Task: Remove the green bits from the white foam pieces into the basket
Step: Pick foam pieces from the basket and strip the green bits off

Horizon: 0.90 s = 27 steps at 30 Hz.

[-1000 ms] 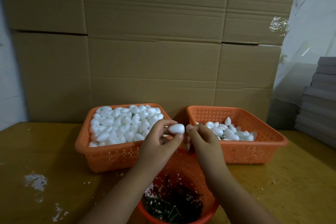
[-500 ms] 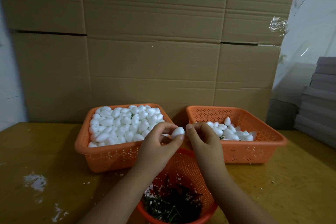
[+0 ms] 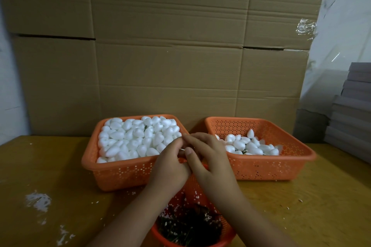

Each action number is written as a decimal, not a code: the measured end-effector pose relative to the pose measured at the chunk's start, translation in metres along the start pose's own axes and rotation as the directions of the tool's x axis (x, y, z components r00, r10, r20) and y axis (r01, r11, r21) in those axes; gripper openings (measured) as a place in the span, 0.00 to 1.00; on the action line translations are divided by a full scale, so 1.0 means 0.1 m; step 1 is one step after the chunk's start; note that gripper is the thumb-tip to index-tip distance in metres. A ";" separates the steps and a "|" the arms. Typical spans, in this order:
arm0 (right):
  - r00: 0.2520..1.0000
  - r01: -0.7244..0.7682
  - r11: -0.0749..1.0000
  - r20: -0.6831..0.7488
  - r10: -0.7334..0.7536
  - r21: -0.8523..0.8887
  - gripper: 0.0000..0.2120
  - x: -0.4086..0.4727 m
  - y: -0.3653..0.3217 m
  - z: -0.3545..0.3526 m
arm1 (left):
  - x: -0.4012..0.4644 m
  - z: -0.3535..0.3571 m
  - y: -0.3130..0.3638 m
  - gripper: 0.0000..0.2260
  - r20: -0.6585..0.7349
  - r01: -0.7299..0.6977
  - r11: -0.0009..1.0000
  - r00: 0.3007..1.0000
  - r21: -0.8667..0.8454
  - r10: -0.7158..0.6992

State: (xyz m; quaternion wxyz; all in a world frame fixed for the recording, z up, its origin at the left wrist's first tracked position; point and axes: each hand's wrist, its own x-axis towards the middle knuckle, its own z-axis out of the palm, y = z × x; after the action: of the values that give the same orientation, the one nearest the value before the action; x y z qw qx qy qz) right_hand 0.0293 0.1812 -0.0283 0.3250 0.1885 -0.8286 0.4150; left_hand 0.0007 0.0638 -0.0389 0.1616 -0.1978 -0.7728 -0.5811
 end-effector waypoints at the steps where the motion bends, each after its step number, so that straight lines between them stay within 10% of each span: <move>1: 1.000 0.010 1.000 0.020 -0.010 -0.005 0.18 -0.01 -0.01 0.01 | 0.00 0.00 0.00 0.13 0.000 0.000 1.000 1.000 -0.017 0.000; 11: 0.935 -0.316 0.899 -0.063 0.350 0.302 0.12 0.04 0.08 -0.06 | 0.02 0.00 0.05 0.13 -0.108 -0.030 0.985 0.994 -0.169 0.011; 27: 0.986 -0.114 0.973 -0.093 0.135 0.203 0.10 0.02 0.02 -0.05 | -0.03 0.02 0.05 0.13 0.011 -0.037 0.995 0.999 0.095 0.036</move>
State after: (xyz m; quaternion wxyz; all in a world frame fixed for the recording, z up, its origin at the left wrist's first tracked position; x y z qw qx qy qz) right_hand 0.0291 0.1860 -0.0257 0.3215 0.1448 -0.7754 0.5239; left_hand 0.0059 0.0663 -0.0369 0.1778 -0.2068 -0.7967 -0.5394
